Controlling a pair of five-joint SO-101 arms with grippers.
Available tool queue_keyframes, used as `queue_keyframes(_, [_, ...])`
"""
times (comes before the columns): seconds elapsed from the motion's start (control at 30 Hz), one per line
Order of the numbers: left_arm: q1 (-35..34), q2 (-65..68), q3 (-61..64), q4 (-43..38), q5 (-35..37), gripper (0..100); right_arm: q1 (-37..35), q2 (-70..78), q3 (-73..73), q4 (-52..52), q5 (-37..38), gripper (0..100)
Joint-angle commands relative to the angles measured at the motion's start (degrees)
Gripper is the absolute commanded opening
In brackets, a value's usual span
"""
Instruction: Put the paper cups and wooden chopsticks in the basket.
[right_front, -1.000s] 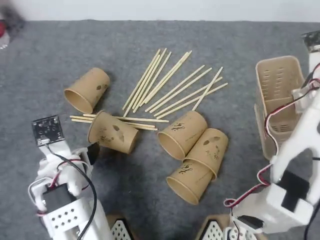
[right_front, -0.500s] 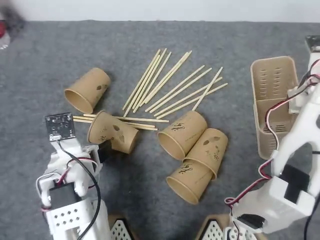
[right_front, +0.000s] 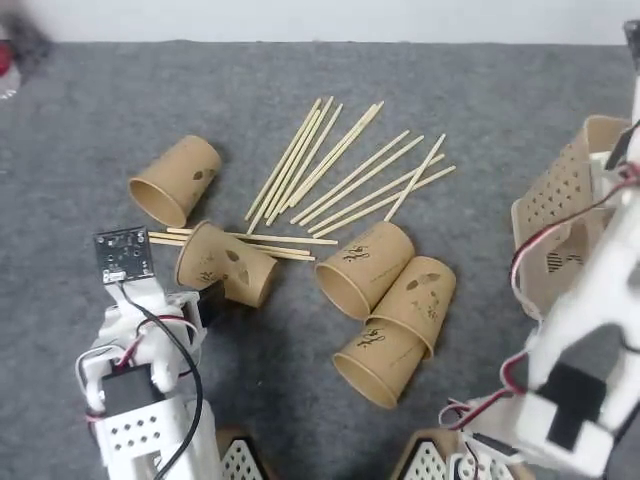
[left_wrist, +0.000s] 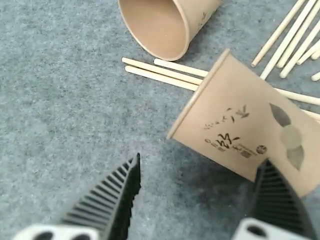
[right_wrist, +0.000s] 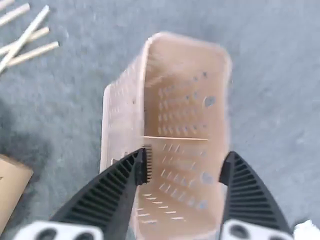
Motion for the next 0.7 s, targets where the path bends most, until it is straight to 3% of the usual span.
queue_keyframes(0.0, [0.0,-0.7,0.3,-1.1,0.5,35,-2.0,-7.9,-2.5,2.1,0.6,22.7])
queue_keyframes(0.2, [-0.6,-0.7,4.1,-5.8,0.5,35,-15.4,-20.8,13.7,2.5,2.2,22.7])
queue_keyframes(0.37, [-7.1,-0.7,1.7,-4.1,0.5,36,-27.1,-34.4,31.6,2.3,3.1,22.6])
queue_keyframes(0.67, [-5.7,-0.7,-0.2,-0.9,0.3,36,-37.1,-51.2,58.6,2.2,3.2,22.7])
